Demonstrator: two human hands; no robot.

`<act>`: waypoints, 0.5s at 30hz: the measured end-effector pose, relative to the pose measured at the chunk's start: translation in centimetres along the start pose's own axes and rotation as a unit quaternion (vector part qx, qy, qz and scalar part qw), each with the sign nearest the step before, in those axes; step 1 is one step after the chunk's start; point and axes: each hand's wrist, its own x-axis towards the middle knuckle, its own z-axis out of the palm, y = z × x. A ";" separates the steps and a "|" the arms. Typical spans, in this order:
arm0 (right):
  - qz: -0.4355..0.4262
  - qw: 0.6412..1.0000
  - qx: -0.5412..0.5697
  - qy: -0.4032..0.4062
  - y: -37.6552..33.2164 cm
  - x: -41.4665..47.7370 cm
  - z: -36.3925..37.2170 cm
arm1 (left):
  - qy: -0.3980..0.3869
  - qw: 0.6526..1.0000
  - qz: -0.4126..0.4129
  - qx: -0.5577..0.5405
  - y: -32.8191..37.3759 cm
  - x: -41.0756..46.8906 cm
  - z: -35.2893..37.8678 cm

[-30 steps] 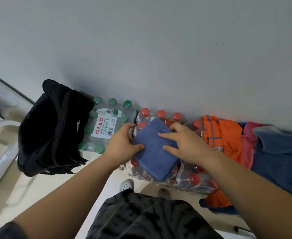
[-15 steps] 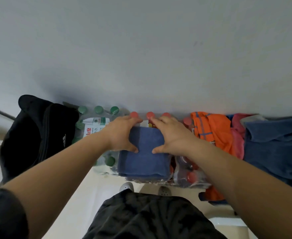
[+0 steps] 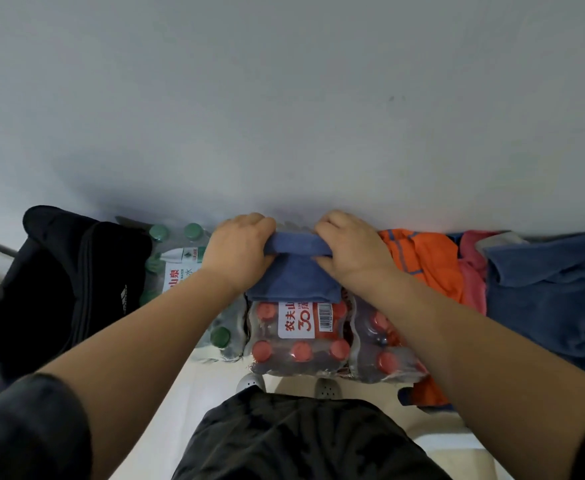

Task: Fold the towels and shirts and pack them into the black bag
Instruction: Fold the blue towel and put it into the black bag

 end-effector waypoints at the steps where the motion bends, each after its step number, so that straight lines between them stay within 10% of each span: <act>1: -0.001 1.000 0.011 -0.001 -0.1 -0.8 0.3 | 0.004 1.000 0.018 -0.007 0.1 -0.4 0.0; 15: -0.080 0.989 -0.054 -0.111 -1.3 -11.1 3.3 | -0.184 0.979 0.086 0.030 0.3 -11.7 1.3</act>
